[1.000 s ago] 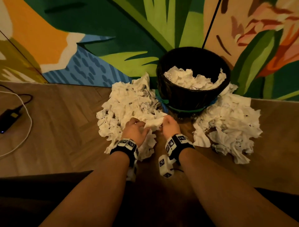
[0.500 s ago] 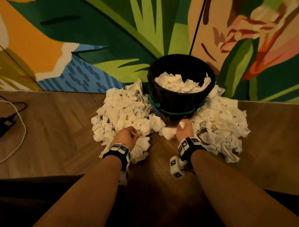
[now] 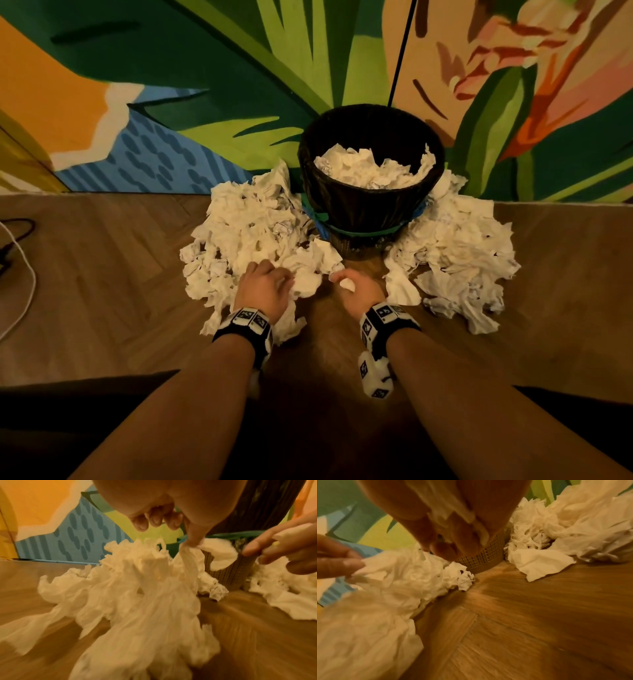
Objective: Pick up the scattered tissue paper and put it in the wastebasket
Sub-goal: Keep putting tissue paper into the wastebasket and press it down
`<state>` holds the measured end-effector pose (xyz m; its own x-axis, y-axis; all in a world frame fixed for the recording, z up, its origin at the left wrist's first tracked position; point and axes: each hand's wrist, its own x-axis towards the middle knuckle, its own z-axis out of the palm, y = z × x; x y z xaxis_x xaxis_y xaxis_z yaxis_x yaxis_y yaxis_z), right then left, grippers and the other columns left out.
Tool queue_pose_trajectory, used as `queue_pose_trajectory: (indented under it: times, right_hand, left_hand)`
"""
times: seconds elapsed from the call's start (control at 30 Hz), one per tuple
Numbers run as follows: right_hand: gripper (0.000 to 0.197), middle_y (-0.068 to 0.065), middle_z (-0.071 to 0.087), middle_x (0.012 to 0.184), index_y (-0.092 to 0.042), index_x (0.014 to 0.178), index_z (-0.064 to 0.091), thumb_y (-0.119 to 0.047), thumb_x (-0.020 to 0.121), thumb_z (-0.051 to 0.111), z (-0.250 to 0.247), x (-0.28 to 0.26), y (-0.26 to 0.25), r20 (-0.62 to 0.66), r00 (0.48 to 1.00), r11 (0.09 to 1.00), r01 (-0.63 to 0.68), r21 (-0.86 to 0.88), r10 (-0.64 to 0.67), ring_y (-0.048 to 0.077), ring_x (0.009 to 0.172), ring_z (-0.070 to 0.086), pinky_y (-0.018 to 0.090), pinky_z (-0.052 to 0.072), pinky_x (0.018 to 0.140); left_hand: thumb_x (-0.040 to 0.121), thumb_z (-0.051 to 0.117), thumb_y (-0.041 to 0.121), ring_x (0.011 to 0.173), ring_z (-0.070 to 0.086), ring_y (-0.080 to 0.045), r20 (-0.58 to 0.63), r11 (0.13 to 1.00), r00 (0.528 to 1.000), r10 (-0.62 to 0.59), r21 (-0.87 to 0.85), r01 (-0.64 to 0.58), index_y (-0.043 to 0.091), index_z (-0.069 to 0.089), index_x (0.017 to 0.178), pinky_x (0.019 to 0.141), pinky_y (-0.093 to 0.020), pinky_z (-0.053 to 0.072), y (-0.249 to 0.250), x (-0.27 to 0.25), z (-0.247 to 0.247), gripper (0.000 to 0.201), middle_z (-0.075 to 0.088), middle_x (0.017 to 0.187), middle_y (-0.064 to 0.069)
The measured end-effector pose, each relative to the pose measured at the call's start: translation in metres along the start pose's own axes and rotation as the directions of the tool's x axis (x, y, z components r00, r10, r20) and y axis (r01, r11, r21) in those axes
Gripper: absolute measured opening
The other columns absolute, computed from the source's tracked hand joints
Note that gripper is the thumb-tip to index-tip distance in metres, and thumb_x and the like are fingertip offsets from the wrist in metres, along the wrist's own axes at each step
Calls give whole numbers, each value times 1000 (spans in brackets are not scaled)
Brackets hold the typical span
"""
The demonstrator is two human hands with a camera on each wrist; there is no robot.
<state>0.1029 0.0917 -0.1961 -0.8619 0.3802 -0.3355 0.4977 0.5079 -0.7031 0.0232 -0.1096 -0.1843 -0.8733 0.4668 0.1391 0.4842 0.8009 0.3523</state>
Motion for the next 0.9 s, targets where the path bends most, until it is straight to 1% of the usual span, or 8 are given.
queue_pose_trajectory:
  times: [0.13,0.2,0.3,0.4,0.5,0.63,0.77,0.9]
  right_hand:
    - [45,-37,52,100,-48,127,54,-44,85,69,-3,-3,-22,18,992,980,120,156,-125,-11,76,60,9,44,67]
    - [25,-21,64,91,-31,117,66,-27,92,65,-2,1,-29,0,991,982,130,135,-131,-1,66,63,18,48,65]
    - [19,6,67,100,-16,109,67,-24,98,53,-8,4,-30,-85,996,991,40,130,-29,25,95,62,26,41,79]
    - [46,10,62,113,-8,124,63,-43,94,59,-17,3,-13,-146,978,961,-106,257,148,26,102,57,26,36,86]
    - [43,11,68,114,-8,122,65,-33,87,68,-21,2,13,-144,948,936,-240,256,282,23,91,60,31,48,88]
    - [56,8,73,99,-17,142,46,-22,91,66,-12,-3,34,-98,924,904,-333,268,370,16,69,73,23,54,54]
    - [48,15,62,126,-14,140,42,-32,98,55,1,-6,38,-152,931,943,-328,56,333,34,113,61,37,48,92]
    - [33,13,62,121,-33,133,40,-31,101,44,9,-6,35,-24,975,974,-220,-47,219,33,105,61,35,48,87]
  left_hand:
    - [90,67,35,92,48,-16,-75,941,993,96,-319,-115,29,75,95,84,-31,40,18,12,-5,11,51,91,8]
    - [91,67,37,93,52,-13,-63,892,998,19,-449,-45,34,73,95,83,-27,42,20,17,-6,8,52,92,13]
    - [95,60,33,88,57,-9,-117,840,972,-206,-530,115,44,65,101,81,-28,49,4,22,-7,14,53,98,15]
    - [98,53,28,89,62,-22,-157,746,855,-494,-582,324,37,63,104,82,-42,55,-27,21,-10,15,59,103,5]
    - [96,52,29,90,62,-27,-190,710,774,-603,-569,414,27,64,103,78,-45,55,-46,10,-8,14,62,99,1]
    - [90,61,41,99,55,-25,-117,827,870,-479,-393,402,27,62,107,84,-44,50,-38,-1,4,22,59,96,3]
    - [81,67,54,111,49,-23,98,925,926,-364,-83,372,33,53,119,90,-43,49,-22,-2,10,45,56,111,3]
    - [88,62,40,115,48,-28,146,914,903,-404,42,402,31,55,116,90,-43,47,-22,-2,15,30,62,114,-1]
